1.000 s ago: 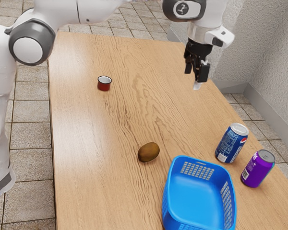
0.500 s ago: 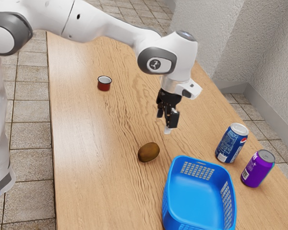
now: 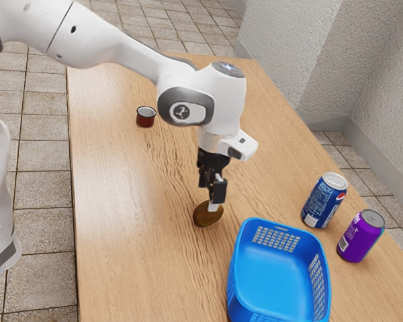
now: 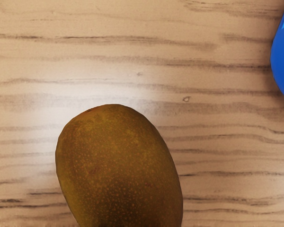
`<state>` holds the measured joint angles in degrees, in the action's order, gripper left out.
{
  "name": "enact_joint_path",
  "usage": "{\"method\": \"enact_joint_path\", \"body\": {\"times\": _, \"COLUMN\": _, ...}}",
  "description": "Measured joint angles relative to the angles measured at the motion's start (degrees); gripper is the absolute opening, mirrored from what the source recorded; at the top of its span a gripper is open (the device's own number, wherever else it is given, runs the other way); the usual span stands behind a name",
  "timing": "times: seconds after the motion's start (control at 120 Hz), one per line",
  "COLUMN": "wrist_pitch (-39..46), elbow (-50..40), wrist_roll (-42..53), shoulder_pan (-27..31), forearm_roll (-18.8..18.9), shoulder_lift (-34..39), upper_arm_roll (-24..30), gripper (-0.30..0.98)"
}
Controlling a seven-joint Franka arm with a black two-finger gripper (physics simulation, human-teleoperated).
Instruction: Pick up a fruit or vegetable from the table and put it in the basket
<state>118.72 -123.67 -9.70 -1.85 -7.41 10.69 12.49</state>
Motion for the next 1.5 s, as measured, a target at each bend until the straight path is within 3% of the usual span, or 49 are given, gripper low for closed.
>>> {"method": "enact_joint_path", "body": {"times": 0.883, "wrist_pitch": 5.43, "elbow": -1.17, "wrist_roll": -4.00, "shoulder_pan": 0.38, "forearm_roll": -0.18, "shoulder_lift": -7.83, "upper_arm_roll": 0.08, "gripper": 0.68}}
{"method": "enact_joint_path", "body": {"times": 0.958, "wrist_pitch": 5.55, "elbow": -1.16, "wrist_roll": -4.30, "shoulder_pan": 0.40, "forearm_roll": -0.16, "shoulder_lift": -8.06, "upper_arm_roll": 0.10, "gripper": 0.61}}
{"method": "enact_joint_path", "body": {"times": 1.117, "wrist_pitch": 5.67, "elbow": -1.14, "wrist_roll": -4.96, "shoulder_pan": 0.26, "forearm_roll": 0.02, "shoulder_lift": -8.17, "upper_arm_roll": 0.07, "gripper": 0.33}}
{"method": "enact_joint_path", "body": {"times": 1.242, "wrist_pitch": 5.56, "elbow": -0.55, "wrist_roll": -5.77, "shoulder_pan": 0.23, "forearm_roll": 0.62, "shoulder_lift": -7.64, "upper_arm_roll": 0.12, "gripper": 0.27}}
{"method": "enact_joint_path", "body": {"times": 1.342, "wrist_pitch": 3.93, "elbow": 4.09, "wrist_roll": -6.35, "shoulder_pan": 0.17, "forearm_roll": 2.36, "shoulder_lift": -5.63, "upper_arm_roll": 0.03, "gripper": 0.27}}
{"method": "enact_joint_path", "body": {"times": 1.5, "wrist_pitch": -3.26, "elbow": 19.62, "wrist_roll": -6.91, "shoulder_pan": 0.67, "forearm_roll": 7.04, "shoulder_lift": -6.16, "upper_arm_roll": 2.12, "gripper": 0.27}}
